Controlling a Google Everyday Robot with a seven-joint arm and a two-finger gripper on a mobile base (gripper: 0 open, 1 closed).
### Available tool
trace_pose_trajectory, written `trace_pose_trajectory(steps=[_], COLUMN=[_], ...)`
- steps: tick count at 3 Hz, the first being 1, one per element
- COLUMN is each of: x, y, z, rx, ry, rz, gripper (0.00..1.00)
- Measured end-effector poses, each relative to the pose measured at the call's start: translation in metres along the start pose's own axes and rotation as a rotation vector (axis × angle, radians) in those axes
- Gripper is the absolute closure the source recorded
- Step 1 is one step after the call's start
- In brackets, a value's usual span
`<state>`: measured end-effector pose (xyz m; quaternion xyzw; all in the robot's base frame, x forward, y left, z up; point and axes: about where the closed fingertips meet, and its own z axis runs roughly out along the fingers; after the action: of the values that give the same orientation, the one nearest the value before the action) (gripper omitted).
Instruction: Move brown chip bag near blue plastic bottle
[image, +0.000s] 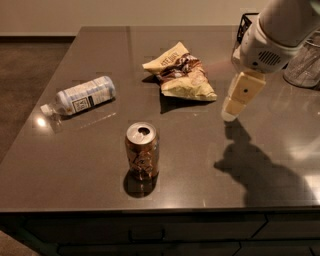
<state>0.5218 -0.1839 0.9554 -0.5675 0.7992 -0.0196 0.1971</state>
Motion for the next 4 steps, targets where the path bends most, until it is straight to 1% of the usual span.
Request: trace_pose_trajectory(steps=[1,2,3,4], x=[-0.024,-0.047,-0.072,-0.081], y=[-0.023,-0.043,-0.078,-0.093], z=[0.031,0.063,0.099,0.115], rx=[-0.002,0.015,0.022,0.026], ry=[-0.044,-0.073,-0.085,-0.09], rz=[0.031,0.059,0.092,0.103], gripper=[0.0,0.0,0.0,0.0])
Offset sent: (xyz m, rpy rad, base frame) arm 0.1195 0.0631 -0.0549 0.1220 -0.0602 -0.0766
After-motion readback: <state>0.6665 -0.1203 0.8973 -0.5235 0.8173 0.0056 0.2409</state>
